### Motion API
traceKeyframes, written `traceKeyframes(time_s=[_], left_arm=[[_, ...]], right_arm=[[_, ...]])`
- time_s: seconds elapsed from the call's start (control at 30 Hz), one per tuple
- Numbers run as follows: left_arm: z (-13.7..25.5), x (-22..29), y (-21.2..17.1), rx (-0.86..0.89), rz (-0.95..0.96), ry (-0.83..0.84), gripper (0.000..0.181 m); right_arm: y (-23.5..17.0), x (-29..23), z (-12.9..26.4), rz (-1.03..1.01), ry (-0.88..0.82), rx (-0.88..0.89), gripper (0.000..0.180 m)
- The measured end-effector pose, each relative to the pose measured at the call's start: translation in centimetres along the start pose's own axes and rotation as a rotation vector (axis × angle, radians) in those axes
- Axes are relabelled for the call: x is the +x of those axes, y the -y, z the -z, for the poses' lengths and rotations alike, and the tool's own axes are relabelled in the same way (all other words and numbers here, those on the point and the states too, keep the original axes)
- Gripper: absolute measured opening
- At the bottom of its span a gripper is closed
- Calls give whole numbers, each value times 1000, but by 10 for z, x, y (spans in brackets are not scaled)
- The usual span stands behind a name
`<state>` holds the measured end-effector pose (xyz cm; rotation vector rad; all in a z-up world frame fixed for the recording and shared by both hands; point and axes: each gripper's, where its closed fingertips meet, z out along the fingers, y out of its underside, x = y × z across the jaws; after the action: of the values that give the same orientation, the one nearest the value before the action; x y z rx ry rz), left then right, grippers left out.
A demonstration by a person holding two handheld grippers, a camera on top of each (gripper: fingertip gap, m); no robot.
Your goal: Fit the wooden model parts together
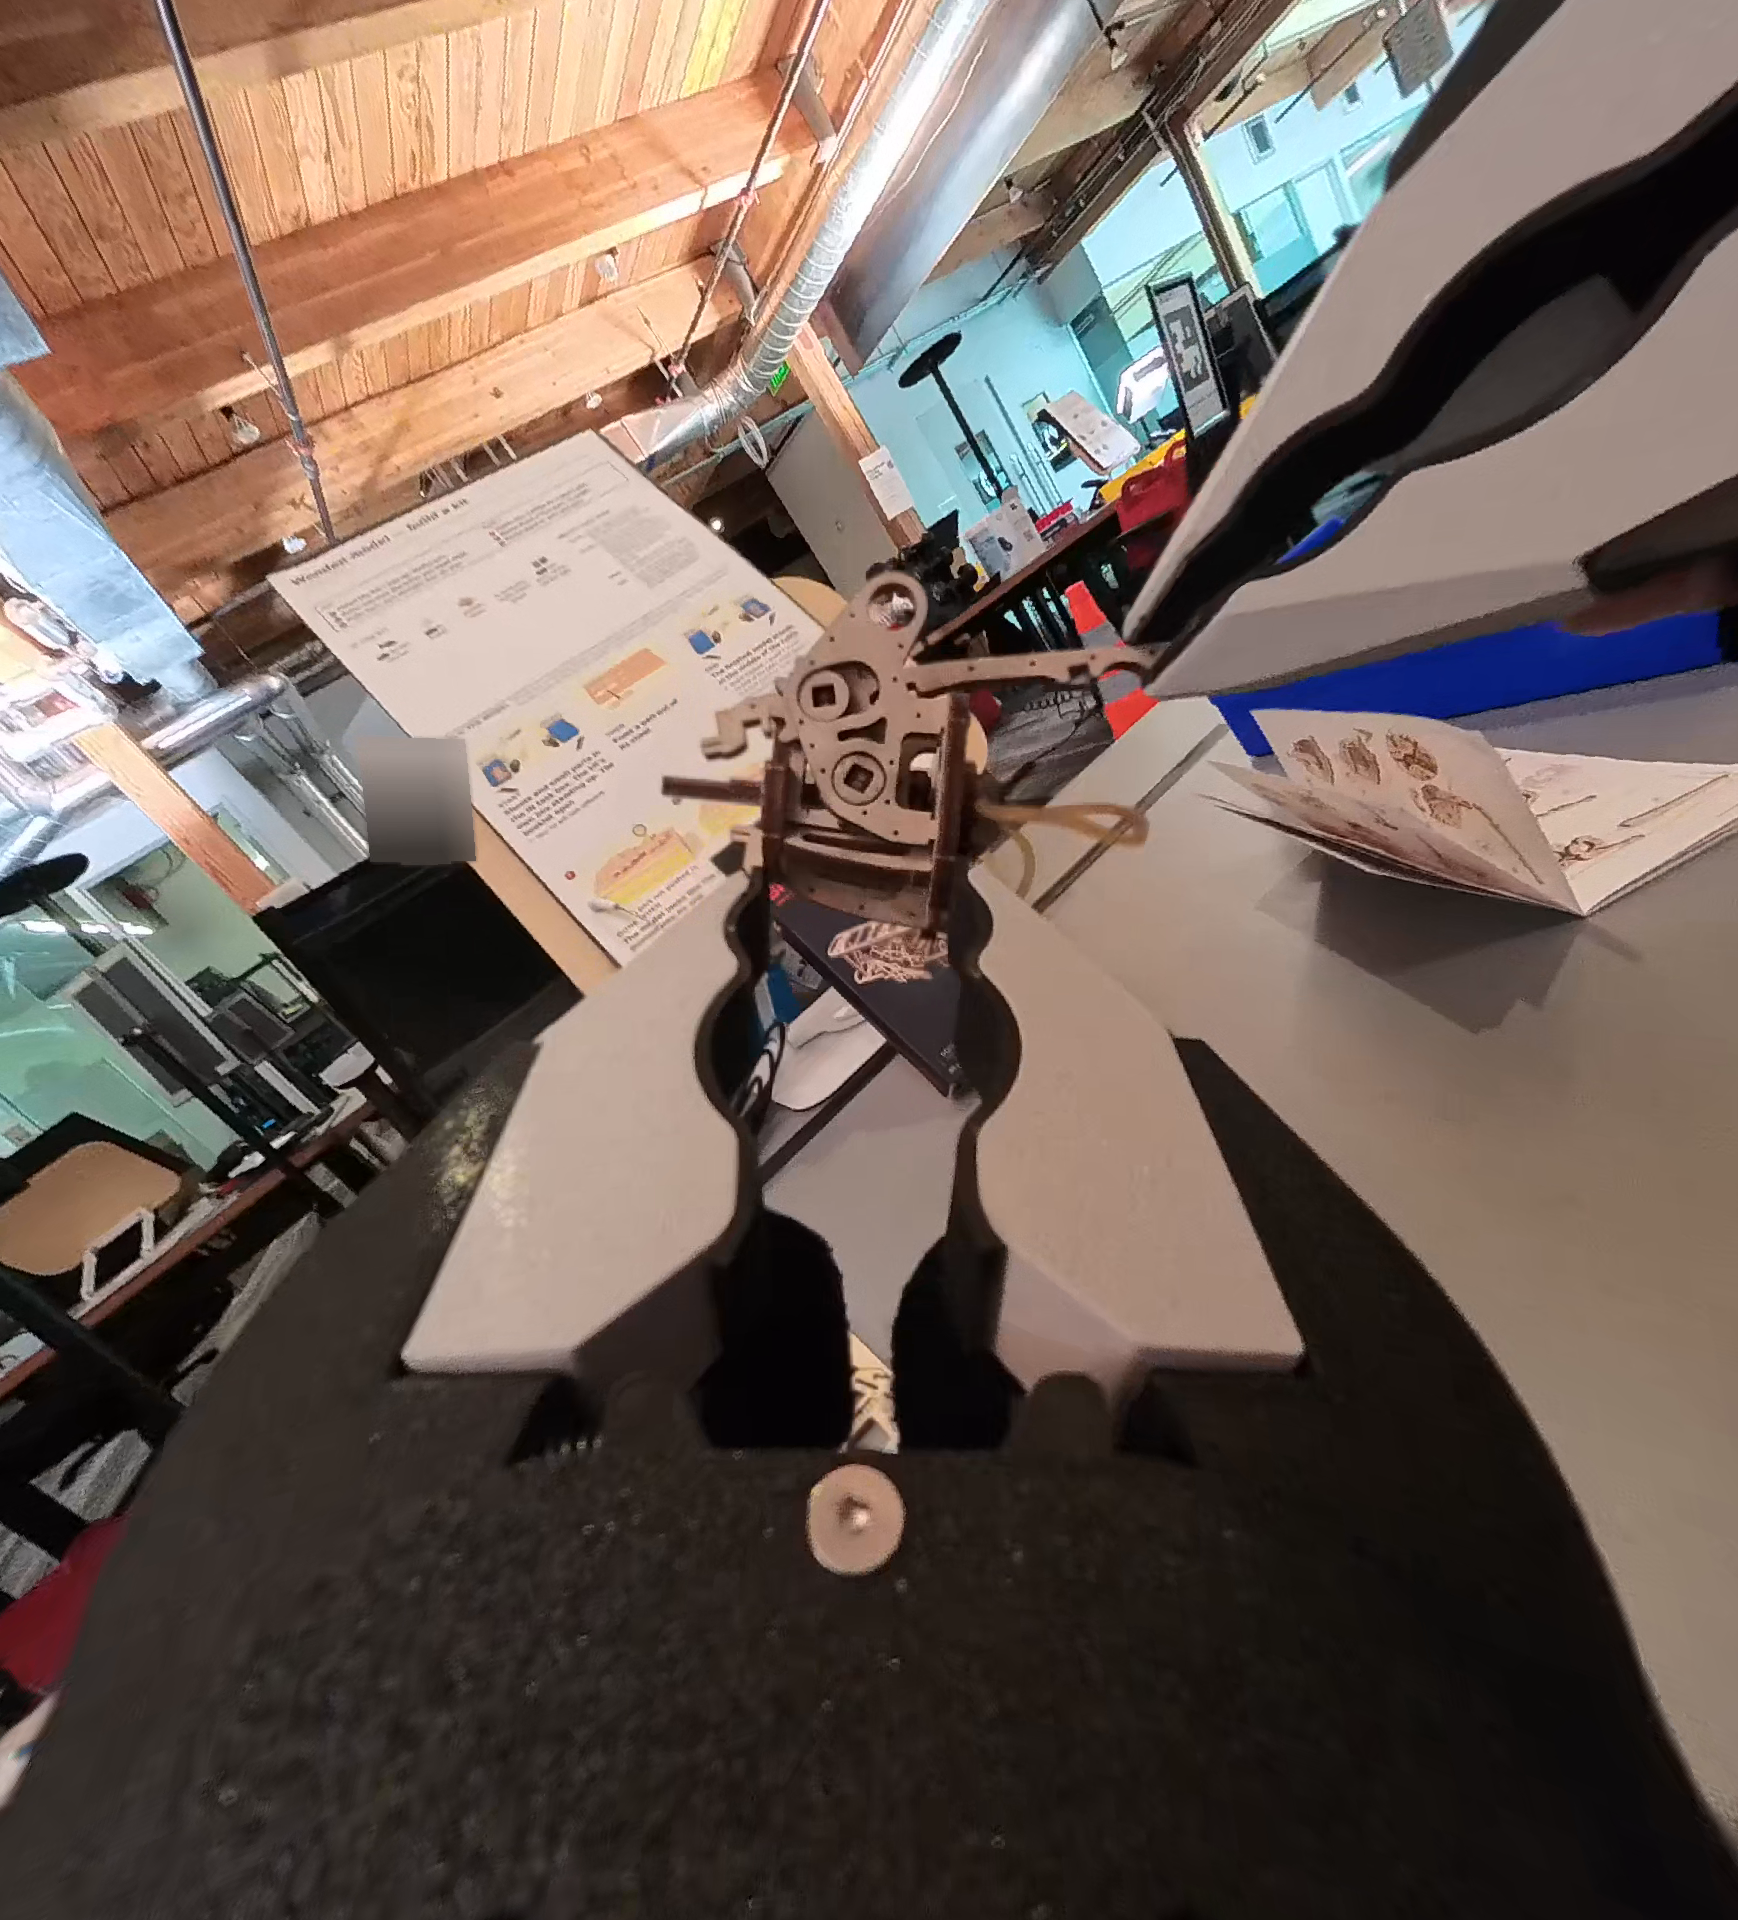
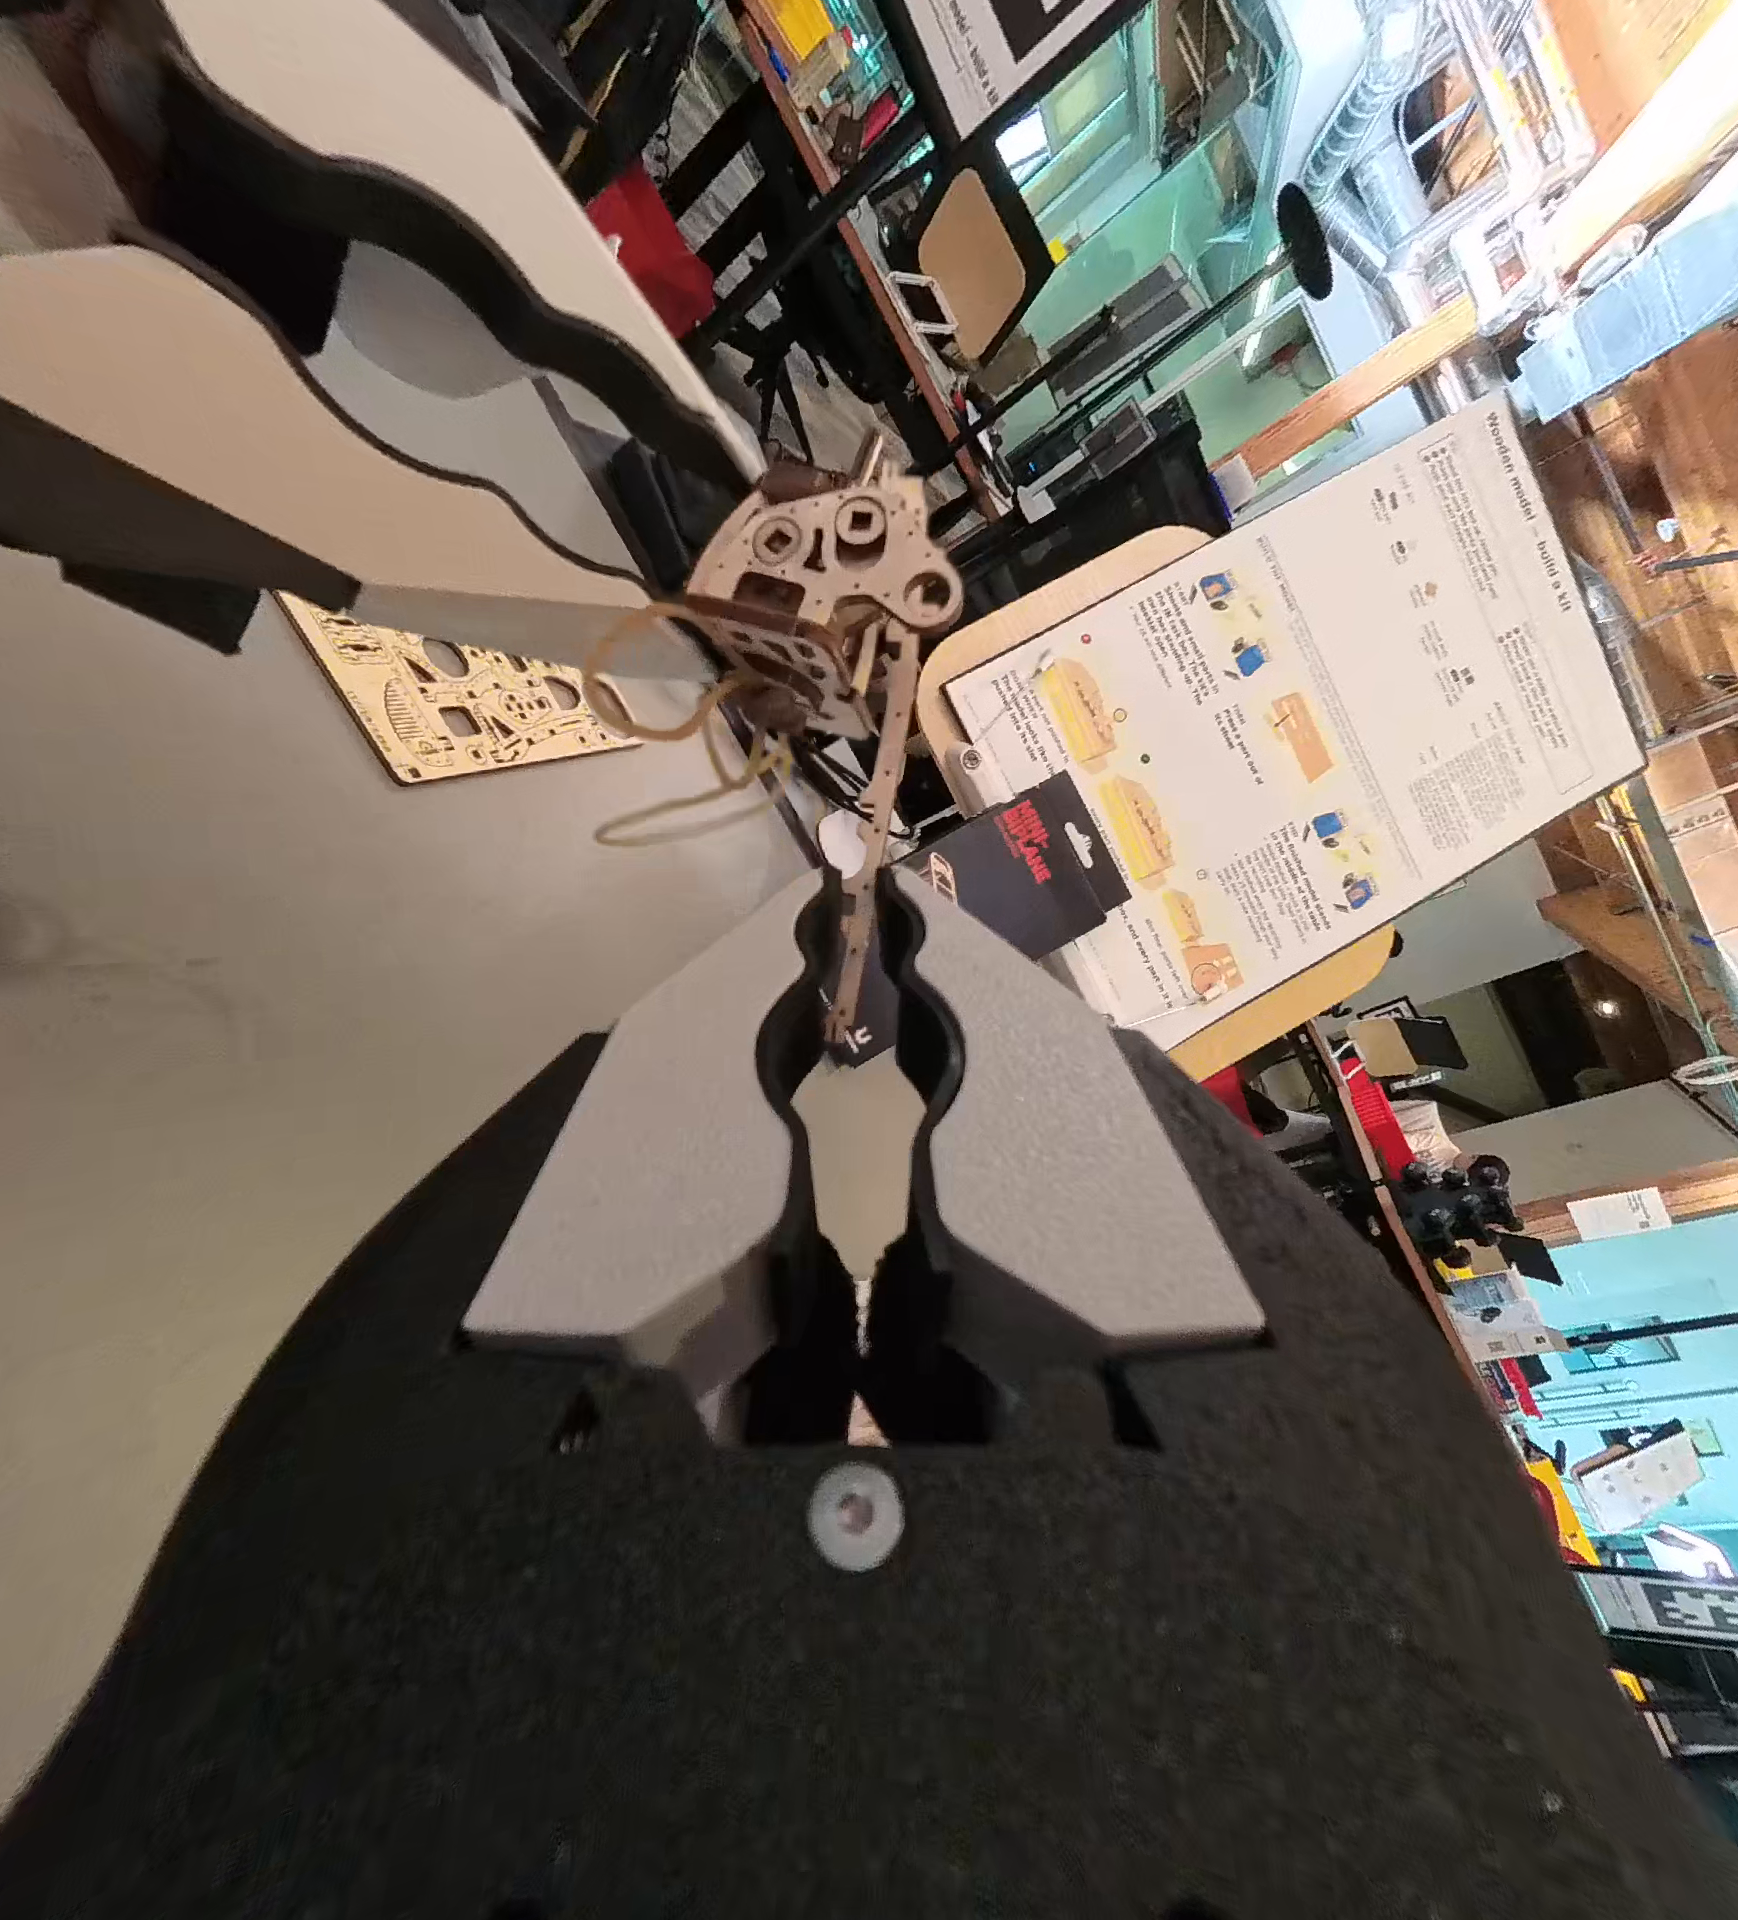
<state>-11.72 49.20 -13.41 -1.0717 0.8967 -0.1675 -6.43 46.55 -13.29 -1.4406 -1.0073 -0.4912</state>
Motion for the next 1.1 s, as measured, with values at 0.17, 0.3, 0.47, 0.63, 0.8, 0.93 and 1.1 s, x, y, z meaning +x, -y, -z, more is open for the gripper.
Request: traceKeyframes(time_s=[0.17,0.3,0.47,0.63,0.8,0.93,1.1], left_arm=[[-2,3,-4,-17,9,-11,31],[-3,4,-6,-25,15,-15,31],[-3,3,-8,-32,29,-17,31],[-4,4,-8,-34,42,-23,31],[-5,5,-11,-48,82,-34,31],[-7,6,-19,-80,149,-46,32],[-11,12,-34,-131,262,-83,32]], right_arm=[[-8,0,-5,-12,1,-21,6],[-13,1,-5,-29,6,-32,6],[-12,-3,-3,-2,10,-34,6],[-14,-6,-5,16,15,-49,6],[-16,-9,-8,43,32,-86,6],[-16,-12,-10,65,67,-129,6],[-21,-18,-14,154,135,-249,6]])
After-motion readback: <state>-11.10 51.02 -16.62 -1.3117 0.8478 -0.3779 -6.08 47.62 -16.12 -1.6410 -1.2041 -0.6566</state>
